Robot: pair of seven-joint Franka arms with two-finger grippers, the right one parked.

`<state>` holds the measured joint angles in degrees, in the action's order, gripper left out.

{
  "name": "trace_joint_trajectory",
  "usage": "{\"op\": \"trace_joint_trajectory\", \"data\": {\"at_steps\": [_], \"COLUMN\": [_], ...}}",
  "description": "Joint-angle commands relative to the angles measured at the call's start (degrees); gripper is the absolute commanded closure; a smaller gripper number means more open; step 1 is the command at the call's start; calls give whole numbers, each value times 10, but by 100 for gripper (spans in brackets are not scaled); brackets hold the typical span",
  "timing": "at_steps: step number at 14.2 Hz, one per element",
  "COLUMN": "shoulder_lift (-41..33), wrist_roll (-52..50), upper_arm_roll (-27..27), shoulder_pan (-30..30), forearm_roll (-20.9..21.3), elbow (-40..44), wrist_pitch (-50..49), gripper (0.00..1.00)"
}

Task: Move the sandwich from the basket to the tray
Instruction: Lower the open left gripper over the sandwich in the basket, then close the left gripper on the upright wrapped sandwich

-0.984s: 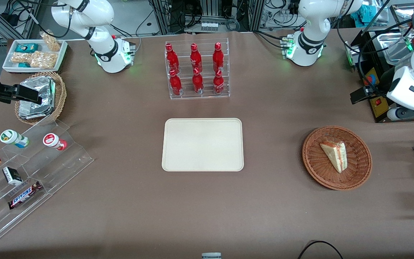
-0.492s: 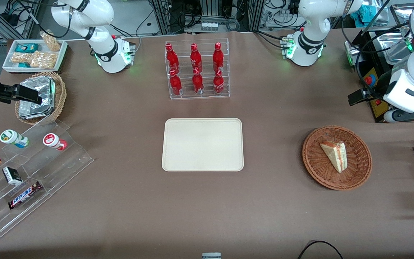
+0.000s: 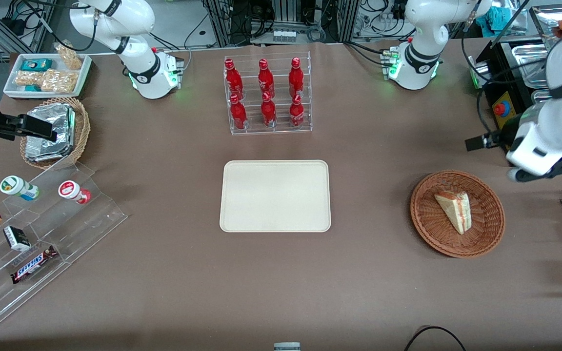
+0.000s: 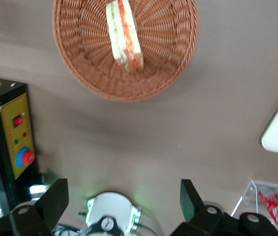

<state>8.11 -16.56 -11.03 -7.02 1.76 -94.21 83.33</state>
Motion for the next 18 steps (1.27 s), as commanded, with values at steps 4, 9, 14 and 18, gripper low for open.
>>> {"op": "trace_joint_trajectory", "data": {"at_steps": [4,9,14,18], "shoulder_lift": [-9,27,60,92], "wrist_roll": [-39,-90,-88,-85], "upper_arm_roll": [31,31,33,44], "shoulder_pan": [-5,-5,-6,-5], "forearm_roll": [2,2,2,2], "elbow": [-218,-284,-281,-280], "wrist_pitch": [301,457,499,553], "gripper": [0,0,0,0]}}
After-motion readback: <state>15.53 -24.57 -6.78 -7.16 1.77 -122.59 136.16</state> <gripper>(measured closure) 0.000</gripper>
